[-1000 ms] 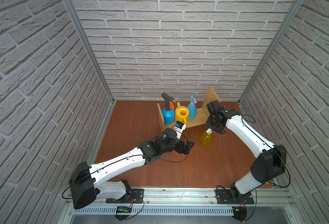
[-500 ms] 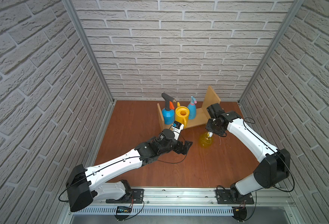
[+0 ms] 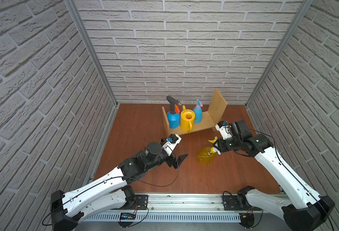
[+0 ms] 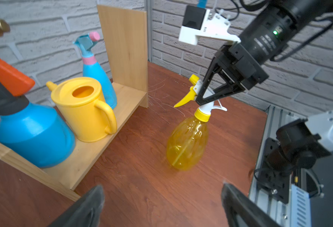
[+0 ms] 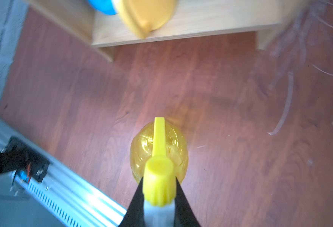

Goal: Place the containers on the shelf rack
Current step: 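Pick up a container from the center of the board.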

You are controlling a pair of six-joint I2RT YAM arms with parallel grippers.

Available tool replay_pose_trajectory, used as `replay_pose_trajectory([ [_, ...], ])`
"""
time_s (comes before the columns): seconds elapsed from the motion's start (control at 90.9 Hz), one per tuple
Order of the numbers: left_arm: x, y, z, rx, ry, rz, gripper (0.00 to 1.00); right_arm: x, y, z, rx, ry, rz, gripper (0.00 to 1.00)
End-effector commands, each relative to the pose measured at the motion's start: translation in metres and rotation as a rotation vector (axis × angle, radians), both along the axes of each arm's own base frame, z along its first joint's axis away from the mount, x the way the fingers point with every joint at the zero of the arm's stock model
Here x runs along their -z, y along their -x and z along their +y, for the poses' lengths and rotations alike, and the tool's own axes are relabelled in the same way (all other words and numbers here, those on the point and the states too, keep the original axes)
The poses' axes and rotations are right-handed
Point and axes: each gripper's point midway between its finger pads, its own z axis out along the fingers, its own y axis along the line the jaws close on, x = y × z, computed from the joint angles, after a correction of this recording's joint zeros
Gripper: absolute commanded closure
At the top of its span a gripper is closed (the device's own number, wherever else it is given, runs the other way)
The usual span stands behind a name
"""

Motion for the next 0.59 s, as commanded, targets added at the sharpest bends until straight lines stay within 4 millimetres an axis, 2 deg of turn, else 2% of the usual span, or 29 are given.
replay_pose_trajectory([
  [0.0,-0.005,0.017,0.001,0.131,-0.021,-0.158,0.02,-0.02,0.045,0.051,-0.503,-0.134,-0.149,0.96],
  [0.044,-0.002,0.02,0.003,0.151,-0.004,-0.126,0.02,-0.02,0.064,0.06,-0.648,-0.115,-0.205,0.96],
  [0.121,0.001,0.022,0.003,0.18,0.044,-0.053,0.02,-0.018,0.082,0.068,-0.819,-0.084,-0.307,0.96],
  [0.308,0.005,0.037,-0.006,0.3,0.109,0.01,0.02,-0.027,0.093,0.081,-0.919,-0.168,-0.38,0.96],
  [0.429,0.012,0.04,-0.018,0.36,0.119,0.062,0.02,-0.03,0.102,0.089,-0.965,-0.218,-0.39,0.96],
  [0.539,0.015,0.039,-0.03,0.406,0.106,0.097,0.06,-0.031,0.107,0.09,-0.99,-0.233,-0.387,0.96],
  [0.583,0.014,0.039,-0.034,0.429,0.101,0.108,0.12,-0.032,0.109,0.09,-0.995,-0.237,-0.387,0.96],
])
